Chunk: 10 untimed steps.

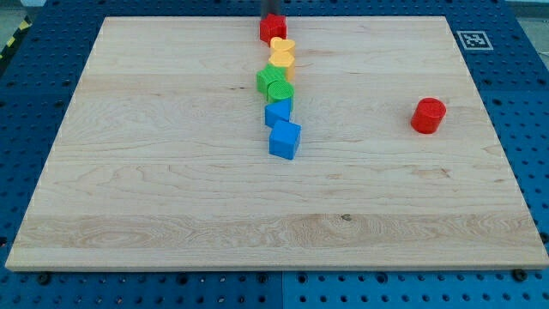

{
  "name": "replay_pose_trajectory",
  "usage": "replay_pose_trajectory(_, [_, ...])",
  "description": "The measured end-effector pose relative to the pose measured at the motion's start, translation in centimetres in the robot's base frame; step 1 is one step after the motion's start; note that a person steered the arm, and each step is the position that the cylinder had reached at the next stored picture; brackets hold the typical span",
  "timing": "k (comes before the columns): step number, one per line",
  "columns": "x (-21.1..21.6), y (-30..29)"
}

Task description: Move the red star diagonal to the red circle

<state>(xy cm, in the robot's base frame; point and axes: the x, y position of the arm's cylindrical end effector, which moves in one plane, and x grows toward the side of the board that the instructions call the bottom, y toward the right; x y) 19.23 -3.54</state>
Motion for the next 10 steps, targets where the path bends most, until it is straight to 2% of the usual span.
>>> replay_pose_trajectory(2, [0.4,-1.2])
replay_pose_trajectory(10, [16.0,17.7])
